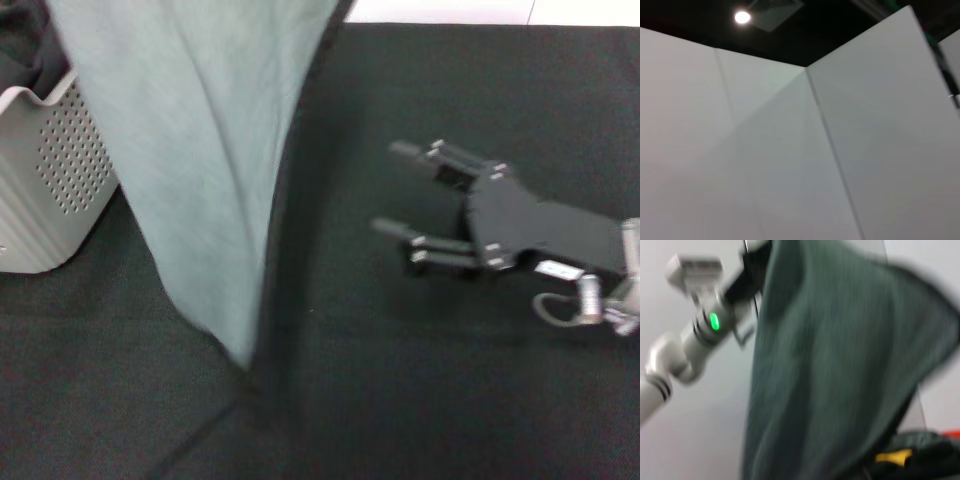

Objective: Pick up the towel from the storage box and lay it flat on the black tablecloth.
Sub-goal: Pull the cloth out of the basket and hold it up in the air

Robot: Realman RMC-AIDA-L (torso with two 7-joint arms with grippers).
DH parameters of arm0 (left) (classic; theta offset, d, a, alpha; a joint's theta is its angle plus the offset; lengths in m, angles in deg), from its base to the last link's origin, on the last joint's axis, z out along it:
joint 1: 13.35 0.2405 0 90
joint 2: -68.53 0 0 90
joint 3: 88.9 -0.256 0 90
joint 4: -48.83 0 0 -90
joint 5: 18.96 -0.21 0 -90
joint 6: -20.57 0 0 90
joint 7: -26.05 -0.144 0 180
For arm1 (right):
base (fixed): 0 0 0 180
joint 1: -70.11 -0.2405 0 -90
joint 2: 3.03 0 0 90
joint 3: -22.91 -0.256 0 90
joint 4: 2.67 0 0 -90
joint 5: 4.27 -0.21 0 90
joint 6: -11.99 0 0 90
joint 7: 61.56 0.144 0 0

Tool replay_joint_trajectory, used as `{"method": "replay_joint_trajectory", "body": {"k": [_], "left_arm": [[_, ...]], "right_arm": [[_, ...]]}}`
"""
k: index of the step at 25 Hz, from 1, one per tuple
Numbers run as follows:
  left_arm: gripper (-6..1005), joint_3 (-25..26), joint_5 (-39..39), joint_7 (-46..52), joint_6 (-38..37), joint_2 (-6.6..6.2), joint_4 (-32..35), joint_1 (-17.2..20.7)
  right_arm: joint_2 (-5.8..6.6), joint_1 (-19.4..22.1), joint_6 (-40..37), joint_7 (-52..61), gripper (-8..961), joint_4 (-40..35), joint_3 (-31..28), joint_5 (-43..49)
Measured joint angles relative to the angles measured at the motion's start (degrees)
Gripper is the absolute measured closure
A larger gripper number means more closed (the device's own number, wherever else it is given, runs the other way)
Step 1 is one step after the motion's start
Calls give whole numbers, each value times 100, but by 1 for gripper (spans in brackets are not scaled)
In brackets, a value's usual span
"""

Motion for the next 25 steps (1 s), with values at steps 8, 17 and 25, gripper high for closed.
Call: {"method": "replay_joint_trajectory", "body": {"k": [8,17,25], "left_arm": [[982,-352,221,-679,-1022,10,-779,-113],[982,-362,539,-1412,-1949,-54,-1923,-229],[982,-338,698,-1589,-2038,-37,-2480,-268]], "right_arm": [[50,54,-1173,48,98,576,-735,16],[116,-122,-1134,140,100,630,-743,22],[181,-237,-1108,274,99,693,-723,33]]}}
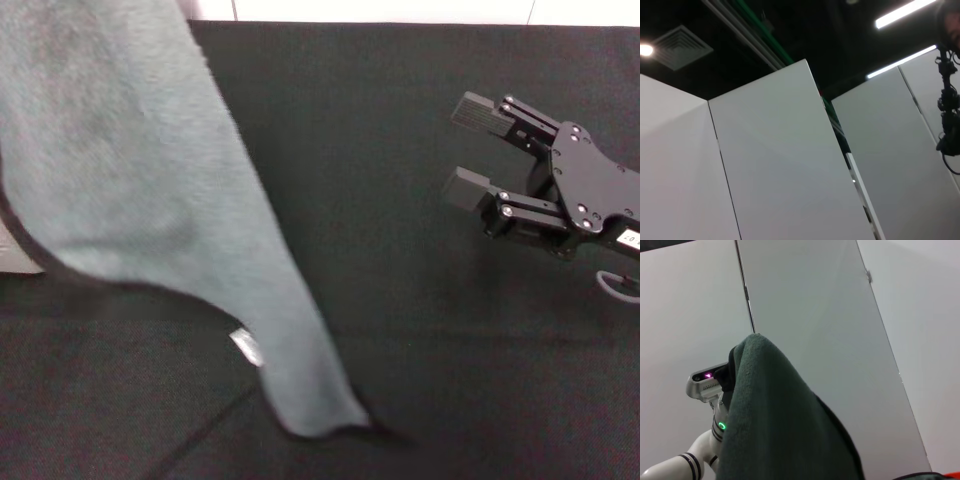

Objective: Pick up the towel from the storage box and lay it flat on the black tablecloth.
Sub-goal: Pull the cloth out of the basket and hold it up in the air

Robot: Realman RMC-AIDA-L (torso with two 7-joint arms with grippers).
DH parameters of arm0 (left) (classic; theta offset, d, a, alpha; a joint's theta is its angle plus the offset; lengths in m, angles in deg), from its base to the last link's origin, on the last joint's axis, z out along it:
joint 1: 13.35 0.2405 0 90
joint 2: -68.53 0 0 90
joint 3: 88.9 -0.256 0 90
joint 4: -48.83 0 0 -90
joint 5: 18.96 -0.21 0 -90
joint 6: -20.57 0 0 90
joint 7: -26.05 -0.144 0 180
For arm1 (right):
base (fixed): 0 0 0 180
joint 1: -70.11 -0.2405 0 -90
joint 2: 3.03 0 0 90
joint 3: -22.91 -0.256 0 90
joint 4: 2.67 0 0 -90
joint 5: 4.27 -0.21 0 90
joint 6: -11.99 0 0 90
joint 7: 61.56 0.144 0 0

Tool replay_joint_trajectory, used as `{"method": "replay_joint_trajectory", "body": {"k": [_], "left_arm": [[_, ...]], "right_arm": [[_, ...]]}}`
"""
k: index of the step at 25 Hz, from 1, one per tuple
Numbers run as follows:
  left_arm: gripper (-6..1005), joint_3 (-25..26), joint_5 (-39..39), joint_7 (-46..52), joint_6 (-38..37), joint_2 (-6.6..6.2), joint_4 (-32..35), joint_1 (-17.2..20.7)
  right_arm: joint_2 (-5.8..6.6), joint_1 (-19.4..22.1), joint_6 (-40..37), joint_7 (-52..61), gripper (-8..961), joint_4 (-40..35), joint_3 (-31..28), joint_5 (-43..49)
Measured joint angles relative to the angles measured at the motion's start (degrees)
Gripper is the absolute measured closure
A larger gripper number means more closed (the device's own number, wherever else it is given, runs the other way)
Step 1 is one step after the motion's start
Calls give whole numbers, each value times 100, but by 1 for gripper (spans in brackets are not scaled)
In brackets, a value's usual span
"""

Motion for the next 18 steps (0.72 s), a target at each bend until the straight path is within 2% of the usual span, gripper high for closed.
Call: {"method": "replay_joint_trajectory", "body": {"k": [5,9,12,14,18], "left_arm": [[982,-8,121,-33,11,28,-27,-19],[982,-71,145,-33,-108,-7,-67,-137],[982,-169,157,1,-389,-113,-231,-300],[982,-357,208,-1,-453,-229,-361,-350],[982,-851,451,-46,-463,-473,-575,-360]], "right_arm": [[-62,-18,115,-33,99,2,11,74],[-97,-52,221,-49,99,-3,4,143],[-89,-110,206,-22,99,-22,-14,144],[-37,-193,165,65,99,-19,-15,142],[195,-436,27,481,99,0,13,380]]}}
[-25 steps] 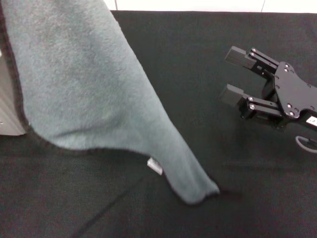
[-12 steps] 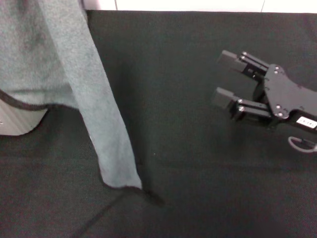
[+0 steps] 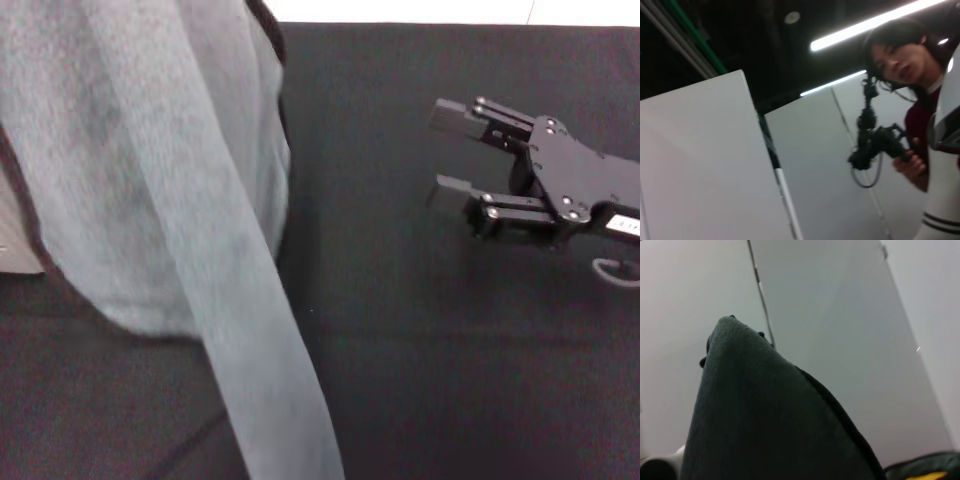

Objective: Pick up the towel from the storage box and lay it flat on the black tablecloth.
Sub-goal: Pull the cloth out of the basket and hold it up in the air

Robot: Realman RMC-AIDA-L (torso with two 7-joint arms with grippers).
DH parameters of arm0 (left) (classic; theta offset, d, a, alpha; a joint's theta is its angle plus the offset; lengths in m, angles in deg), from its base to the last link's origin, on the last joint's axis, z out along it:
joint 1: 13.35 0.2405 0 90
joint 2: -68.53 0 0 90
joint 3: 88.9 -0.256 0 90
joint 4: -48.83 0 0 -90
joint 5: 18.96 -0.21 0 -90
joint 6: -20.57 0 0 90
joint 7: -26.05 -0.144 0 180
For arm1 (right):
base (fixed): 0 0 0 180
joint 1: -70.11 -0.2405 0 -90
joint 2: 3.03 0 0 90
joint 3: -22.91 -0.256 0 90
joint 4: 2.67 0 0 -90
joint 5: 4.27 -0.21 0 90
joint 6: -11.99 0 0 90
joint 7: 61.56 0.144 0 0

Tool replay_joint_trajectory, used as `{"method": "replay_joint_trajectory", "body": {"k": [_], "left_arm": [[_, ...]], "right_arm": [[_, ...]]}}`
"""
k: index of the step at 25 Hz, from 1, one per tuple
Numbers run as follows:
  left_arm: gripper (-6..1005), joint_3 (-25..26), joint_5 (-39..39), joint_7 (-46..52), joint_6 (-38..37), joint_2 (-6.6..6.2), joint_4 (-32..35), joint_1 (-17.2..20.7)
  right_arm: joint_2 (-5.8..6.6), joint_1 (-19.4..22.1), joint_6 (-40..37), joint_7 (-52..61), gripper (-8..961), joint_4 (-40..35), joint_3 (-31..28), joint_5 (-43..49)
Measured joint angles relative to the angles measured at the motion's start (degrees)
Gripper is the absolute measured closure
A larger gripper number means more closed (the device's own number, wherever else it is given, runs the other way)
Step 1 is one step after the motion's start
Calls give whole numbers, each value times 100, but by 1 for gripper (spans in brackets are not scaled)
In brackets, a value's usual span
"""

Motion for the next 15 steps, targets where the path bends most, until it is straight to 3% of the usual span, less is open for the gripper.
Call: {"method": "replay_joint_trajectory", "body": {"k": [4,8,11,15], "left_arm": [[982,-224,81,-8,-3,-121,-51,-51],[982,-584,149,1,-6,-254,-56,-91],[982,-961,228,9,-10,-379,-58,-140],[982,-1378,244,84,-17,-509,-68,-283]], "right_arm": [[323,-349,-413,419,99,142,-19,341],[553,-656,-742,556,100,402,-24,362],[608,-796,-763,624,100,434,-12,477],[559,-923,-549,642,100,431,-19,807]]}}
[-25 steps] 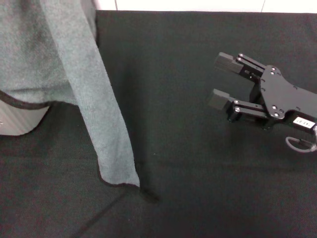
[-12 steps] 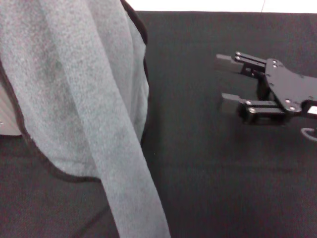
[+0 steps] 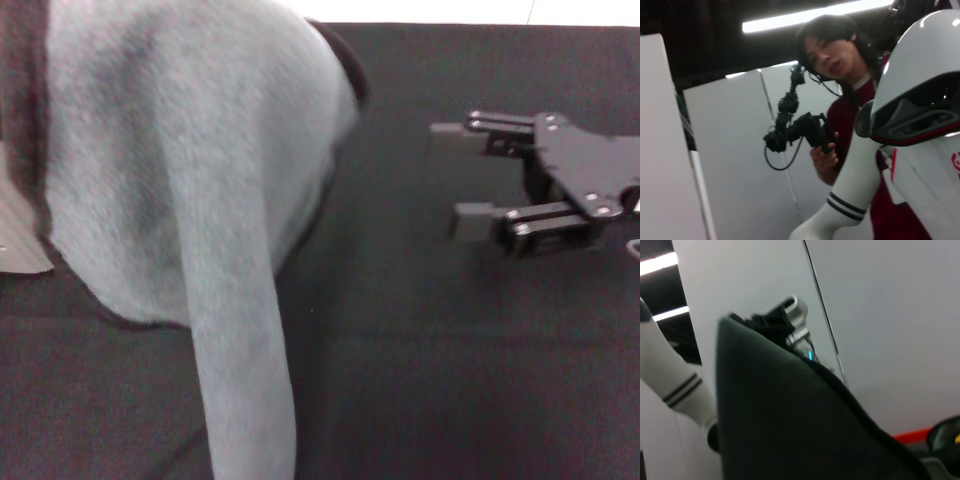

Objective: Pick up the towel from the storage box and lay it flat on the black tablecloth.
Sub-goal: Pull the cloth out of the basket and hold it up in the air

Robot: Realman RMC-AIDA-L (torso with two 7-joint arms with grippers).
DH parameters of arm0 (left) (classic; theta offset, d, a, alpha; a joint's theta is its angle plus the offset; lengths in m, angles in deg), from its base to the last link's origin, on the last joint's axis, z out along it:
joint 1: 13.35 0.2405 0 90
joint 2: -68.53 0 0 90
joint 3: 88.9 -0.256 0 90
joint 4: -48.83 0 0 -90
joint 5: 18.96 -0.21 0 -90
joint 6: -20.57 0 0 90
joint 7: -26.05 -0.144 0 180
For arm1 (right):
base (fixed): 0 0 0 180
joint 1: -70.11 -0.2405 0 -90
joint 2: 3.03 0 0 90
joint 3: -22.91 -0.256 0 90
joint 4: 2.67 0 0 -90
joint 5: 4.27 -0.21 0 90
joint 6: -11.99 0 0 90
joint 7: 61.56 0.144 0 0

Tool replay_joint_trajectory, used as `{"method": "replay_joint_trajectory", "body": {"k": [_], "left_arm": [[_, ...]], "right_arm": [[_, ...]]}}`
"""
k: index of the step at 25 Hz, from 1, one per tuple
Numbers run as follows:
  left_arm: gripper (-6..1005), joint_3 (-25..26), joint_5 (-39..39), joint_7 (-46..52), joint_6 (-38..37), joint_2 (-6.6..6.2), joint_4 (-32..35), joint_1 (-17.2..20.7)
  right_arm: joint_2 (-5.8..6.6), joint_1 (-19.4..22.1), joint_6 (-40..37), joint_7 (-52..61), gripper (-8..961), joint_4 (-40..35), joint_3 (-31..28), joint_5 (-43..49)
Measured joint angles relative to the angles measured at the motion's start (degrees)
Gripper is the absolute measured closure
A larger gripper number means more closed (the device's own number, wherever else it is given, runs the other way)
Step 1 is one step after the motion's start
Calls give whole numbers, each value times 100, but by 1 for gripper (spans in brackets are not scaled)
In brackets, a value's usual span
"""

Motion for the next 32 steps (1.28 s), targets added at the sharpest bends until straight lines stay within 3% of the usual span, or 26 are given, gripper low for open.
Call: {"method": "replay_joint_trajectory", "body": {"k": [9,18,32], "left_arm": [[982,-441,73,224,-12,-163,-452,-254],[981,-576,58,229,-12,-162,-603,-248],[981,-614,10,232,-12,-157,-665,-177]], "right_arm": [[-257,-138,636,-67,100,-130,-5,620],[-435,-163,520,-73,99,-276,15,945],[-447,-69,412,-73,132,-347,-43,924]]}}
